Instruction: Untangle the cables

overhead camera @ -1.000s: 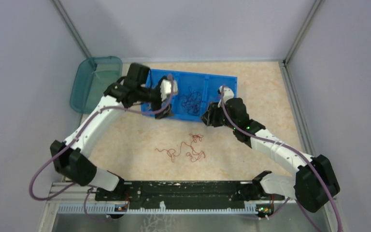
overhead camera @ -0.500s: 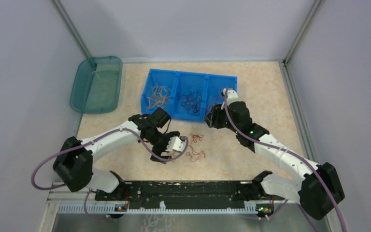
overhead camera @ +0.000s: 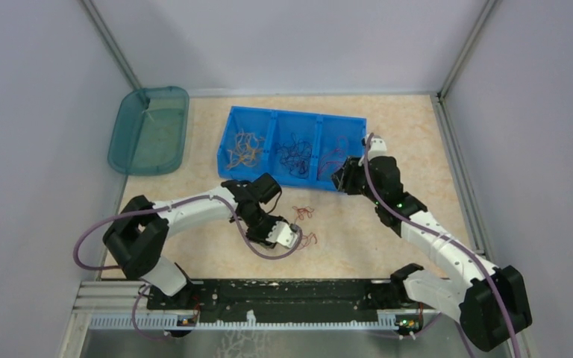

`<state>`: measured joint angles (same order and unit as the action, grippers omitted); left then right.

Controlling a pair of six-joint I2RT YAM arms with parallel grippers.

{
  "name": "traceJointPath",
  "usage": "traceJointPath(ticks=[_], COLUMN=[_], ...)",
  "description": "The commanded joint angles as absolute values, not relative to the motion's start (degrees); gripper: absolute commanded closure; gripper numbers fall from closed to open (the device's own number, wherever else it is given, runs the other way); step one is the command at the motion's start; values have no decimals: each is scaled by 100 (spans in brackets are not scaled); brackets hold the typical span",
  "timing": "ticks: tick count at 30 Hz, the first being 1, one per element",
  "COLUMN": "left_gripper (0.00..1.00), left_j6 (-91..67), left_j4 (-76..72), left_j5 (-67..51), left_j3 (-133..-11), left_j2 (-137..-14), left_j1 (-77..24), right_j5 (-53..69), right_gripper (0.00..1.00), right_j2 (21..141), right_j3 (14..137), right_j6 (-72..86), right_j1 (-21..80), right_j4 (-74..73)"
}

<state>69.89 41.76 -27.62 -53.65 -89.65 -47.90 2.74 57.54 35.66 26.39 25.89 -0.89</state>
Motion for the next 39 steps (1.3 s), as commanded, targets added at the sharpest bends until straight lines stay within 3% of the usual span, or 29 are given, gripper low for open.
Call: traceJointPath(ticks=[1, 3, 7, 11, 19, 29, 39], left_gripper=[60, 77, 99, 100, 100, 100, 100], left_j6=[7434, 7464, 7535, 7496, 6540, 5399, 4624], left_j4=[4552, 4715, 5062, 5899, 7689, 7668, 6510], left_j5=[-2902, -2856, -2759, -2621, -3875, -4148, -4329], left_j3=[-5575, -5596, -5693, -6415, -9231, -10313, -10411], left_j2=[-9093, -9098, -8996, -8751, -8519, -8128, -7673], left_j1=[-4999, -5071, -5097, -5091, -5081, -5056, -5000], right_j5=[380, 405, 467, 630, 2304, 4133, 4331], right_gripper=[57, 58, 59, 59, 53, 39, 31], right_j2=[5627, 5656, 5704, 5662, 5582, 5221, 5057], right_j3=[3578, 3564, 3564, 3578, 3371, 2688, 2558], right_j6=[2698, 2714, 2751, 2731, 2409, 2376, 1927], right_j1=[2489, 2464, 2427, 2417, 2426, 2462, 3306], right_j4=[58, 97, 169, 358, 1791, 3661, 4181])
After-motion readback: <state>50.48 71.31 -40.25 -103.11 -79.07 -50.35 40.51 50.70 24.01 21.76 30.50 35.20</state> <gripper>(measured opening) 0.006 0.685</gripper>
